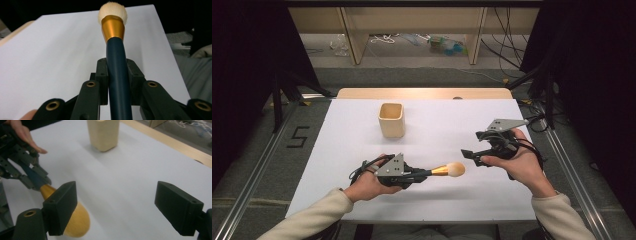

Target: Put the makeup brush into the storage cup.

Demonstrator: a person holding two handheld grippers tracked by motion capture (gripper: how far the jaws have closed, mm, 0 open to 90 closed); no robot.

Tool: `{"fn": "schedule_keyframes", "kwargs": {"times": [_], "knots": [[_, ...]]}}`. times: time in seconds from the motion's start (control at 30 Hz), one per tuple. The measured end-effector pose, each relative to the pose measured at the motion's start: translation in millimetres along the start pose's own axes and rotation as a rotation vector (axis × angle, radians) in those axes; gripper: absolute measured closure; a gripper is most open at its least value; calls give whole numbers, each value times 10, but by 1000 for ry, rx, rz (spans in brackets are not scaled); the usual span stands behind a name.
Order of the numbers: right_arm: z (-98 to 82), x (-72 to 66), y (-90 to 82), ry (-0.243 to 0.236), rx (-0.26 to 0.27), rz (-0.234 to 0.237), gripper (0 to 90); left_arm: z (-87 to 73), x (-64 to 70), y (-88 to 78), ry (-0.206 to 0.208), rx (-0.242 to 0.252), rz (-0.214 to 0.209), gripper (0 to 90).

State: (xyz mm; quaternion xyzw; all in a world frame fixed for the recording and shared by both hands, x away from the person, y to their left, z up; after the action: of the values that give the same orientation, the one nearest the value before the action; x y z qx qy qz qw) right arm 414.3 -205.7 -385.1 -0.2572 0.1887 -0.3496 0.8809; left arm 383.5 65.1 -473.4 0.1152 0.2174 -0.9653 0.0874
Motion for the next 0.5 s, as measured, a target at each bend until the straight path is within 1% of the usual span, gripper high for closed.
{"fn": "schedule_keyframes", "kwargs": {"times": [0.03,0.07,0.1,0.13,0.17,0.2,0.23,0.27,0.3,0.33,0.37,0.4,0.43,0.47,0.5], "knots": [[-25,44,-29,25,37,-10,185,8,-9,-11,-5,11,3,755],[-39,78,-49,46,82,-18,187,18,-22,-22,-4,19,16,755],[-61,104,-78,66,103,-17,181,26,-24,-34,-17,28,18,755],[-78,133,-101,79,136,-16,181,38,-42,-49,-9,38,35,755],[-98,151,-114,100,179,-10,181,47,-46,-64,-28,47,42,755],[-131,167,-134,119,194,-4,172,61,-67,-80,-16,61,53,755],[-169,174,-140,137,211,6,158,71,-73,-99,-32,68,71,755],[-209,171,-143,158,237,20,159,87,-87,-114,-31,88,66,755],[-254,170,-142,177,256,28,158,98,-88,-133,-47,97,85,755],[-304,164,-148,196,260,35,156,107,-103,-147,-35,103,87,755],[-340,161,-138,204,273,35,156,119,-110,-165,-44,119,96,755],[-396,146,-130,228,286,52,156,123,-109,-179,-60,122,108,755],[-435,136,-116,239,300,61,156,133,-120,-191,-49,135,107,755],[-475,108,-111,265,297,70,157,141,-124,-204,-55,142,124,755],[-501,94,-101,263,312,79,157,155,-130,-216,-51,154,125,755]]}}
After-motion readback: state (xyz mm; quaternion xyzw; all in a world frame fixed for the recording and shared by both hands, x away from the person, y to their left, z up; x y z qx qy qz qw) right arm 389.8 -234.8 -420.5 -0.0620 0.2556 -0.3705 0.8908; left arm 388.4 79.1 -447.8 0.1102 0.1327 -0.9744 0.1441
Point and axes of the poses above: each handheld gripper's, and its own axes: y roughly forward along the jaws, z roughly out of its top, x roughly to its right, the point moved 4 cm from there along y, roughly forward along the jaws, and after that the axes turned 10 degrees about y, right-handed, at the moved point
